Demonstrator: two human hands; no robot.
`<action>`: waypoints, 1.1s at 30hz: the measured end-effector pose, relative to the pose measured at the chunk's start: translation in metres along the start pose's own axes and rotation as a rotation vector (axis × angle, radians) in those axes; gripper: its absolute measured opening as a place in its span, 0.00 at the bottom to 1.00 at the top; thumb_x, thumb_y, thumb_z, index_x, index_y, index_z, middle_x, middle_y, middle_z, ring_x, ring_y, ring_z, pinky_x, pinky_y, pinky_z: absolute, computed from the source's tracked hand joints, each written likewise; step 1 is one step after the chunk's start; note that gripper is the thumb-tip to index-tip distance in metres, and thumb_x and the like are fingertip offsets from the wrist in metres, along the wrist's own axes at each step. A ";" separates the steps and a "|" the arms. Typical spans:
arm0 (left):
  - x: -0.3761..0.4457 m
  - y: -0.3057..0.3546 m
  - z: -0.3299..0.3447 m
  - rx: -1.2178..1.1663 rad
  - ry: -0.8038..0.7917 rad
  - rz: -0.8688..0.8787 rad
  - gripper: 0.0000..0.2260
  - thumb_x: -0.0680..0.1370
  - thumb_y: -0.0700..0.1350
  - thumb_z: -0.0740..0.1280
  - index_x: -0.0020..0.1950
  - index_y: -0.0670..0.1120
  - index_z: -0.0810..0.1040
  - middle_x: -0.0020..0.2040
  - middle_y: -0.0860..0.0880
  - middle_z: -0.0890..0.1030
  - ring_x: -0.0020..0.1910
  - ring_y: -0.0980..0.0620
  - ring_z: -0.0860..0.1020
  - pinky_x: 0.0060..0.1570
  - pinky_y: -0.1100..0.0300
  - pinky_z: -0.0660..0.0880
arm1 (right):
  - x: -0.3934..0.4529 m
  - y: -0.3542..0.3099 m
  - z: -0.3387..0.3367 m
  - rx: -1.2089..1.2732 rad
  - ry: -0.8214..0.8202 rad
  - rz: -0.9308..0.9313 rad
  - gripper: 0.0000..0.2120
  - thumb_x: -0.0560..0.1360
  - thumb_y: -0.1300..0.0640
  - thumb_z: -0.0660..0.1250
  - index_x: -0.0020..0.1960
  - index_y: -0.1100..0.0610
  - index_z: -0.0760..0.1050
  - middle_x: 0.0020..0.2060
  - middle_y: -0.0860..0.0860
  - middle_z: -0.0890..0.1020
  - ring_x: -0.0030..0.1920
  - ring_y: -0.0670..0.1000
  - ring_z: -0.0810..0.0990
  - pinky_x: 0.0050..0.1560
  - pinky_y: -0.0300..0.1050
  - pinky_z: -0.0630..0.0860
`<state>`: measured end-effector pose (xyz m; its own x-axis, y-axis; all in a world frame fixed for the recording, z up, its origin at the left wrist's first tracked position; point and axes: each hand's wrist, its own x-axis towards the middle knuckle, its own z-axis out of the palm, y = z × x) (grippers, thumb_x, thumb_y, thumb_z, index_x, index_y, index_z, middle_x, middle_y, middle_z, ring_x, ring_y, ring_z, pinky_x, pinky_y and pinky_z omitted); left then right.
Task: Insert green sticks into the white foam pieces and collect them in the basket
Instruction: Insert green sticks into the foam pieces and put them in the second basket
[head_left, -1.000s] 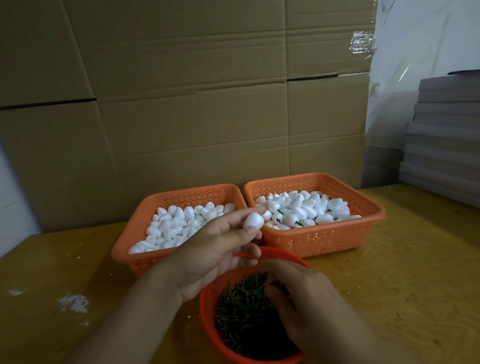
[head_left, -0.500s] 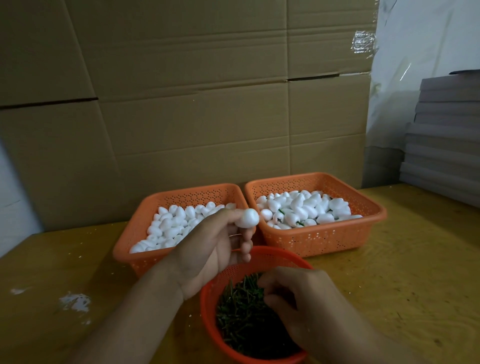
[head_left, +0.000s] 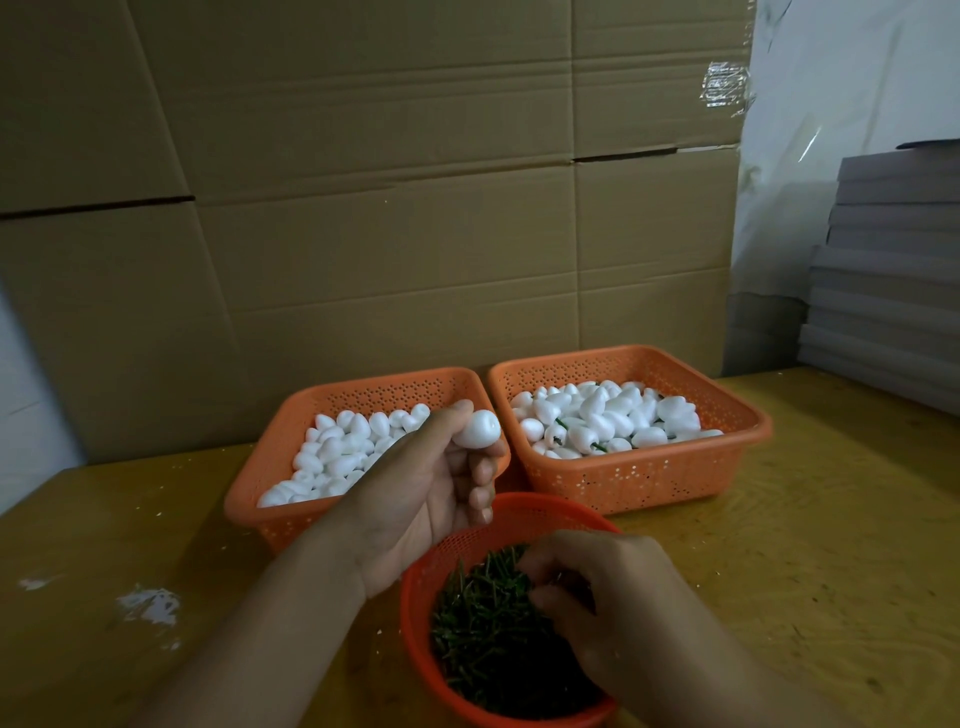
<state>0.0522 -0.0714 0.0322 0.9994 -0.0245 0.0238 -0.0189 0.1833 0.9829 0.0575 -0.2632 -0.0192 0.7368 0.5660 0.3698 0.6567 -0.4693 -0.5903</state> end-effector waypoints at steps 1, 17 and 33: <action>0.000 0.000 0.000 -0.001 -0.007 0.001 0.17 0.79 0.55 0.62 0.39 0.46 0.82 0.34 0.48 0.75 0.30 0.54 0.72 0.32 0.60 0.75 | 0.000 0.000 0.000 -0.007 -0.008 -0.007 0.10 0.74 0.59 0.73 0.51 0.47 0.83 0.38 0.31 0.78 0.47 0.28 0.74 0.47 0.25 0.69; 0.000 -0.001 -0.003 0.043 -0.030 0.004 0.17 0.79 0.56 0.61 0.39 0.49 0.84 0.36 0.48 0.78 0.33 0.54 0.76 0.35 0.60 0.76 | -0.002 -0.006 -0.004 -0.130 0.035 -0.168 0.13 0.80 0.44 0.54 0.57 0.44 0.74 0.41 0.42 0.81 0.42 0.47 0.79 0.40 0.48 0.73; -0.001 -0.001 -0.002 0.058 -0.027 -0.023 0.18 0.81 0.55 0.60 0.41 0.47 0.83 0.37 0.47 0.78 0.33 0.53 0.76 0.35 0.59 0.76 | -0.002 -0.008 -0.014 0.002 -0.026 -0.073 0.10 0.77 0.57 0.58 0.47 0.47 0.78 0.39 0.39 0.77 0.43 0.38 0.76 0.41 0.30 0.67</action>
<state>0.0518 -0.0699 0.0308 0.9985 -0.0545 0.0054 0.0015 0.1251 0.9921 0.0531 -0.2702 -0.0059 0.6828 0.6161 0.3926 0.7078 -0.4249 -0.5643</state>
